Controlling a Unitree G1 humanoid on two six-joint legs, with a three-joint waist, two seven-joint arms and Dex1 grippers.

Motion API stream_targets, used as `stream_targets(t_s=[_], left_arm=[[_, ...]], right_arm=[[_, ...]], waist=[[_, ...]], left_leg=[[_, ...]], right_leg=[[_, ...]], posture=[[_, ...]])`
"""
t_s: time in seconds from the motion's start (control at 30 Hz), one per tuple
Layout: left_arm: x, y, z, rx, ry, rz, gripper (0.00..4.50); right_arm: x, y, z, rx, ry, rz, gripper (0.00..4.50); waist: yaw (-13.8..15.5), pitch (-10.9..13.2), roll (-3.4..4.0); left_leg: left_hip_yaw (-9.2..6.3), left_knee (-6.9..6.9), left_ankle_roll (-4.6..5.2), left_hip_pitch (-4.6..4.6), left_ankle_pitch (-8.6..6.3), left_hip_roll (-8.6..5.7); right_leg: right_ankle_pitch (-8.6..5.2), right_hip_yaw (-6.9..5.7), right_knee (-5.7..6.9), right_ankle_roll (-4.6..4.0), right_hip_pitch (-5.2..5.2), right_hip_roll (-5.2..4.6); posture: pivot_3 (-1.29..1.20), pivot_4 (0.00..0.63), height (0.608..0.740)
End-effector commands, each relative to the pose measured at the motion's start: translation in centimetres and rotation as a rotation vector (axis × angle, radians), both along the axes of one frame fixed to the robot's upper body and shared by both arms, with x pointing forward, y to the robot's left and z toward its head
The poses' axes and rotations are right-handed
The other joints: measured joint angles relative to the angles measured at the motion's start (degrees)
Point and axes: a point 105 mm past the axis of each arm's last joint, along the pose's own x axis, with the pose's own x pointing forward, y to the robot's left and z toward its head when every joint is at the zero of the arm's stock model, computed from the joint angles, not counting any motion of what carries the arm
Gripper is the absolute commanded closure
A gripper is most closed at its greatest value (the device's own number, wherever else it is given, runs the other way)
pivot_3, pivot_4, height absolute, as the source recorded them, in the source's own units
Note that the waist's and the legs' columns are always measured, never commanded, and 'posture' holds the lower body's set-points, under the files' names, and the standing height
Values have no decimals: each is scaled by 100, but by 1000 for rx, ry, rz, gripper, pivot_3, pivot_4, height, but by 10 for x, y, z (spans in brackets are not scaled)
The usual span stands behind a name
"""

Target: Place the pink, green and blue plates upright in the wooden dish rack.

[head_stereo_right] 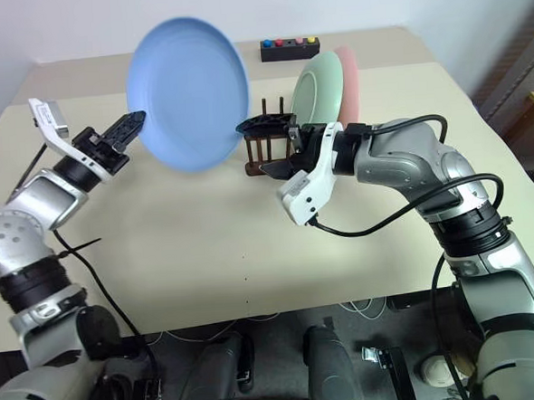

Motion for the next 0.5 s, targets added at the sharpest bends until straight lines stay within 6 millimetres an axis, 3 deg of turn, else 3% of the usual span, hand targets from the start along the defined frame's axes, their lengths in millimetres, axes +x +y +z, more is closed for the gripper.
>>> stream_targets(t_s=[0.03,0.17,0.5], left_arm=[[-7,-6,20,-28,-106,86,4478],[-11,-22,21,-59,-142,119,4478],[-17,-30,31,-84,-230,258,4478]], right_arm=[[0,0,21,47,-108,-2,0],[2,4,31,78,-170,-20,0],[16,7,34,170,-230,-149,0]], waist=[[1,0,0],[2,0,-1],[10,0,-1]], left_leg=[[0,0,-1,0,1,0],[0,-1,-2,0,1,-1],[1,-1,9,0,-4,-5]], right_leg=[[0,-1,0,0,0,1],[0,1,-1,-1,1,2],[0,1,-3,-1,4,6]], posture=[[0,150,740],[0,150,740],[0,150,740]])
